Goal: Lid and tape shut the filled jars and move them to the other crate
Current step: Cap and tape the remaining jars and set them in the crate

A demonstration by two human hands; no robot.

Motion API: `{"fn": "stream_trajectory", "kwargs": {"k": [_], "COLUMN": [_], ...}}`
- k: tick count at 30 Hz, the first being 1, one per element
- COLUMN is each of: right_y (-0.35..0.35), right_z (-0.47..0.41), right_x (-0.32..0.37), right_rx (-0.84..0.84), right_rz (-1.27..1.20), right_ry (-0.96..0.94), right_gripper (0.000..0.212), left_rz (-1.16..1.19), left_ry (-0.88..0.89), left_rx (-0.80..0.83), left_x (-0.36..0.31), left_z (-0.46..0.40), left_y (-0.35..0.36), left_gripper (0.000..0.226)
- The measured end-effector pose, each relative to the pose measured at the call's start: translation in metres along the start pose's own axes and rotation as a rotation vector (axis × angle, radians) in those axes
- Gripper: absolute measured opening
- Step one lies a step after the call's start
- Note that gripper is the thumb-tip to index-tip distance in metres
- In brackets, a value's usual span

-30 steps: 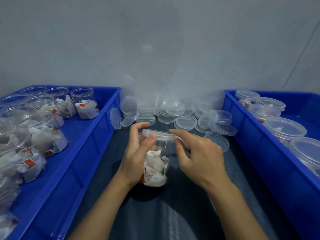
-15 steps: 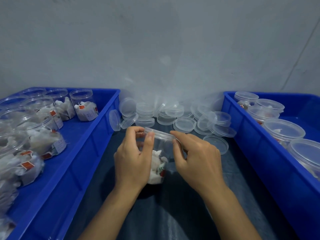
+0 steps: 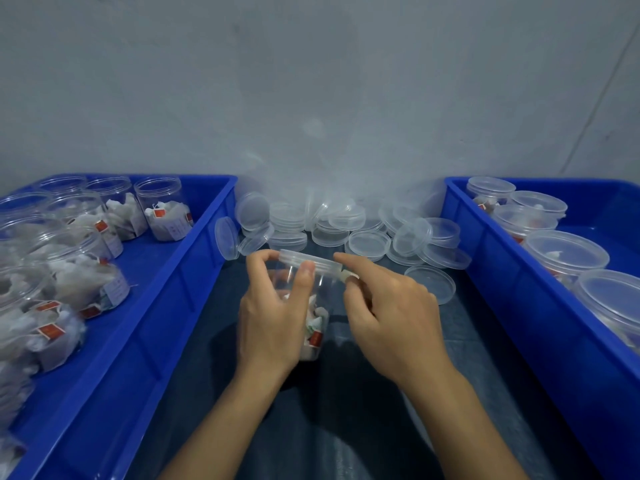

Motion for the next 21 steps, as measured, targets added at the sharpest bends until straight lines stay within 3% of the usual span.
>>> {"fn": "stream_trajectory", "kwargs": {"k": [5, 16, 21], "right_y": [0.003, 0.011, 0.013], "right_z": [-0.003, -0.005, -0.004], "right_x": [-0.003, -0.019, -0.019], "right_rx": [0.022, 0.030, 0.063], "right_rz": [0.068, 0.067, 0.069], "right_ry": [0.000, 0.027, 0.026], "right_gripper": [0.046, 0.037, 0.040], "left_rz": [0.099, 0.169, 0.263], "left_ry": [-0.021, 0.014, 0.012], "left_rx": [-0.005, 0.032, 0.101], "left_x": [0.006, 0.009, 0.011], "left_z": [-0.006, -0.007, -0.007], "left_y": [-0.003, -0.003, 0.002], "left_gripper": [0.045, 0.025, 0.027]}}
Point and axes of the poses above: each hand's wrist, its own z-axis away from the middle knuckle, its own y-axis out of the palm, x = y × z, the point moved 6 cm from there along -z, towards the middle knuckle, and after that the axes turned 4 degrees about -x, right-handed, at the moved point
